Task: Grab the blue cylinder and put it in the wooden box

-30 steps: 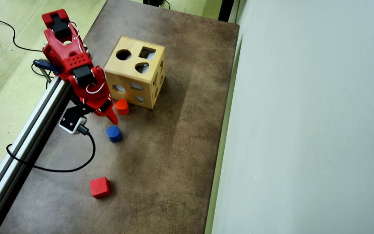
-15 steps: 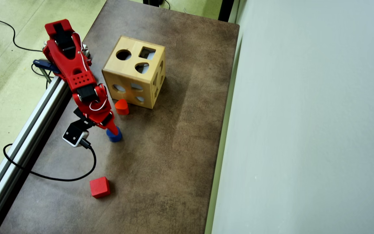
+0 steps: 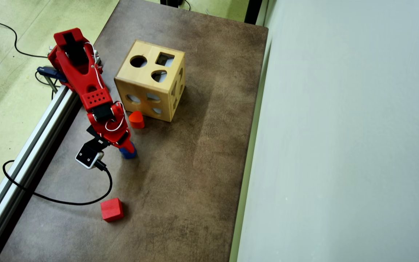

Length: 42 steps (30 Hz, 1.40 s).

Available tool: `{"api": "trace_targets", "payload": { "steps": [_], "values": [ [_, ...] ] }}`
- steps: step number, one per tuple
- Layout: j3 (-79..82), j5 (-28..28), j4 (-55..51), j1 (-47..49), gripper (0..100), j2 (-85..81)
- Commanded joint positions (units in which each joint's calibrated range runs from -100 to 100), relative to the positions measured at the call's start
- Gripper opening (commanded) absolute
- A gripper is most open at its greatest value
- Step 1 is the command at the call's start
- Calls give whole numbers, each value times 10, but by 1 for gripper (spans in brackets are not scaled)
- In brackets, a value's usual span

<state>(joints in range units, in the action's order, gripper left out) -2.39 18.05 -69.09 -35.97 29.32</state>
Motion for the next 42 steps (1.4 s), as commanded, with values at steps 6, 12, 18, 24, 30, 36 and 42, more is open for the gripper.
{"api": "trace_targets", "payload": {
  "steps": [6,12,18,24,30,36,42],
  "values": [
    [-6,2,52,12,28,-3],
    [-11,2,52,11,28,41],
    [-15,2,52,14,27,42],
    [-15,2,52,14,27,42],
    [-15,2,52,14,27,42],
    [-15,2,52,14,27,42],
    [-16,2,52,14,27,42]
  ]
}}
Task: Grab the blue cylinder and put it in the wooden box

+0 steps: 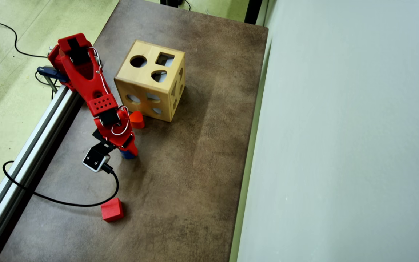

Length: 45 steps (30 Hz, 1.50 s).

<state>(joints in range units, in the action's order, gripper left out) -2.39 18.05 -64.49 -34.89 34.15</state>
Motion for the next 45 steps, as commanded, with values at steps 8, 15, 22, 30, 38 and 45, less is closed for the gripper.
{"api": "trace_targets", "payload": {
  "steps": [8,15,22,30,38,45],
  "values": [
    [-16,2,6,3,27,-6],
    [-16,1,6,3,22,-6],
    [-16,1,6,3,19,-8],
    [-16,1,6,3,19,-15],
    [-17,0,-3,3,19,-77],
    [-15,-2,-5,3,19,-140]
  ]
}}
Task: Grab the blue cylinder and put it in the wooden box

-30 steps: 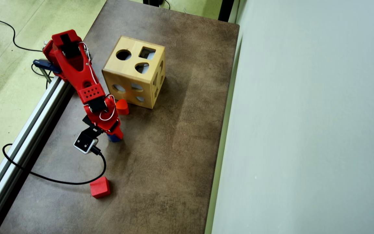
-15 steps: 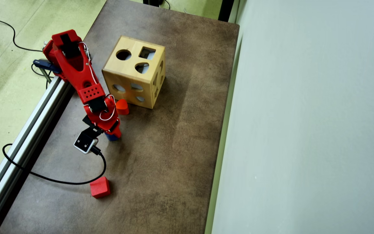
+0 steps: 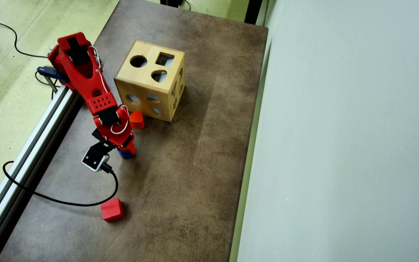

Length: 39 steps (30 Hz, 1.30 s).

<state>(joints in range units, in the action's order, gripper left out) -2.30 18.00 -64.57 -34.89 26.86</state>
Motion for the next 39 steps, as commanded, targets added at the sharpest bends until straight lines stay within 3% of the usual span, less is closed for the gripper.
{"api": "trace_targets", "payload": {
  "steps": [1,9,25,30,39],
  "values": [
    [-15,-2,-4,3,19,-76],
    [-8,-2,-11,13,19,-205],
    [-18,-15,-262,97,19,-464],
    [-18,-40,-329,148,19,-498],
    [-7,-79,-333,229,19,-501]
  ]
}}
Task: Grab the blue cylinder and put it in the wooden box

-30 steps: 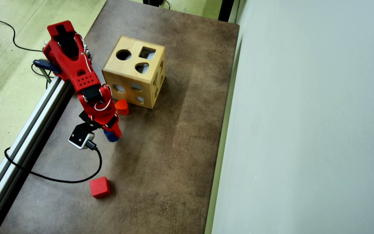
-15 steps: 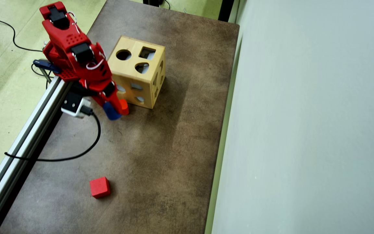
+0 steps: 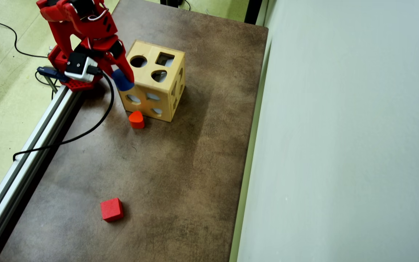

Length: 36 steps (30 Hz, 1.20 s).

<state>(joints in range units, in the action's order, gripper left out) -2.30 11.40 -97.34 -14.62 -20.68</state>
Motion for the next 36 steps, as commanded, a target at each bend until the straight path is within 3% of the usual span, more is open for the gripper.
{"api": "trace_targets", "payload": {
  "steps": [1,9,21,36],
  "values": [
    [-6,-18,-6,36,19,-25],
    [46,-61,-7,102,19,-25],
    [68,-82,-7,192,19,-68],
    [151,-65,-6,204,19,-69]
  ]
}}
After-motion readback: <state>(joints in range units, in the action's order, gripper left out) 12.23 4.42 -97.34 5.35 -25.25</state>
